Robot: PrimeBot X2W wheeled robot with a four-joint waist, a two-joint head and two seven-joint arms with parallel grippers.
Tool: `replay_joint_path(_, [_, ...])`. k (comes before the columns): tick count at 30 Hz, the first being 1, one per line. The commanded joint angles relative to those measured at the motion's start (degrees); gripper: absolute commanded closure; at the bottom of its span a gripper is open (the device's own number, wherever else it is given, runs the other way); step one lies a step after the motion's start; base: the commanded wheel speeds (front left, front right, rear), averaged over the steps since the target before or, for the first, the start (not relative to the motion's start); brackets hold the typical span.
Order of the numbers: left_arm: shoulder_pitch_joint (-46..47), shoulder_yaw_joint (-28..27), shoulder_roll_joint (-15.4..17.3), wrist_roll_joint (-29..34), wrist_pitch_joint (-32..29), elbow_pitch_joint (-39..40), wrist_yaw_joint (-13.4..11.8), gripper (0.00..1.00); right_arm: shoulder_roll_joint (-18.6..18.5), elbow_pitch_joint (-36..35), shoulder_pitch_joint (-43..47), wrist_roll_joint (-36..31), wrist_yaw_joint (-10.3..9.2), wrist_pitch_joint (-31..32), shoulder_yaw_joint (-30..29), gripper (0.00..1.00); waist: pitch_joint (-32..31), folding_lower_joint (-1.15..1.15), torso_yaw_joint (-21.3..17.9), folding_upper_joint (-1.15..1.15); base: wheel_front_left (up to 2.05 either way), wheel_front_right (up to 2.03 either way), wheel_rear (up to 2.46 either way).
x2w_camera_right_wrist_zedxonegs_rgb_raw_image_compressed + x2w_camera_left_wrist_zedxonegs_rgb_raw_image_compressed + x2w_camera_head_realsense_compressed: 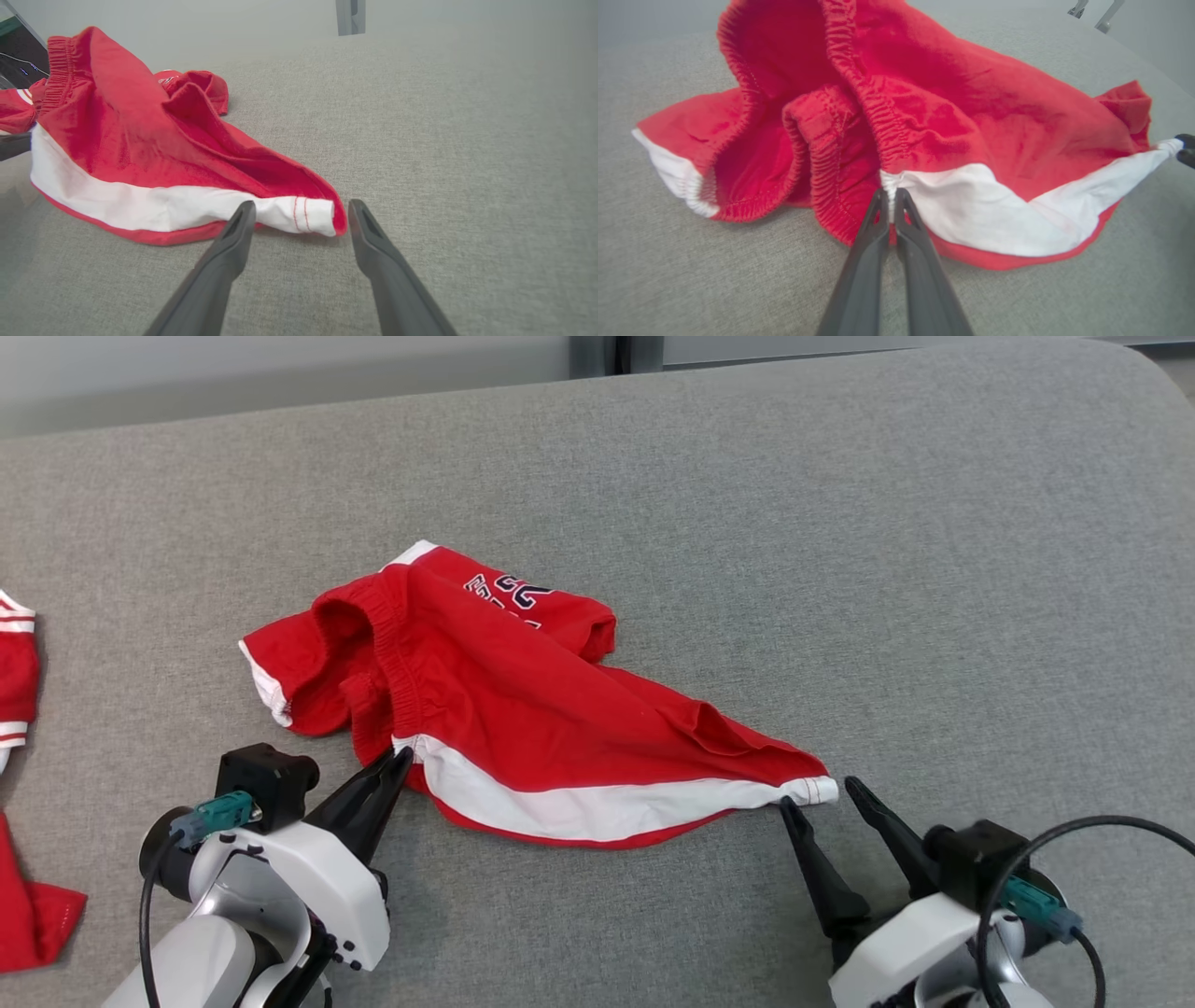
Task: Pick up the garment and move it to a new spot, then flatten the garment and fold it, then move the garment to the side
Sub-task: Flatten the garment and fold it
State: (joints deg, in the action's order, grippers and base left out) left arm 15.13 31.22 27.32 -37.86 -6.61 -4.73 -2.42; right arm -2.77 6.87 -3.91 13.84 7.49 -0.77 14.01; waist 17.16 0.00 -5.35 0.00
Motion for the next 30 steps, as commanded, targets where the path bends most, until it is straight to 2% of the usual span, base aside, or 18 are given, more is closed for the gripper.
replay_joint_path(1, [0.11, -0.1, 0.15, 0.38, 0.27, 0.09, -0.2, 1.0, -0.31, 0.65, -0.85, 0.24, 0.01, -0.55, 0.32, 0.0, 0.18, 0.0, 0.17, 0.0, 0.0, 0.0, 0.0])
replay_joint_path(2, [0.21, -0.06, 0.16, 0.42, 0.35, 0.07, -0.19, 1.0, -0.32, 1.24, -1.39, 0.45, 0.02, -0.55, 0.59, 0.43, 0.26, 0.0, 0.29, 0.0, 0.0, 0.0, 0.0])
replay_joint_path(6, [0.71, 0.04, 0.05, 0.67, 0.83, 0.17, -0.2, 1.0, -0.32, 2.95, -3.17, 1.23, 0.02, -1.15, 1.29, 1.0, 0.69, 0.0, 0.81, 0.0, 0.0, 0.0, 0.0])
replay_joint_path(13, [1.73, -0.62, 0.17, 1.38, 2.78, 1.07, -0.76, 1.0, -0.33, 2.44, -4.52, 0.91, 0.01, -2.04, 0.61, 1.0, 0.98, 0.0, 0.93, 0.0, 0.0, 0.0, 0.0])
replay_joint_path(22, [5.98, -3.16, 2.09, 3.68, 4.82, 6.89, -2.35, 1.0, -0.31, -5.84, -8.77, -2.17, 0.02, -2.71, -2.82, 1.0, 0.14, 0.0, 0.72, 0.0, 0.0, 0.0, 0.0])
replay_joint_path(30, [11.61, -5.79, 2.38, 3.71, 4.61, 10.98, -3.31, 1.0, -0.88, -12.22, -15.2, -4.55, 0.01, -1.18, -8.1, 1.0, -1.52, 0.0, 1.69, 0.0, 0.0, 0.0, 0.0])
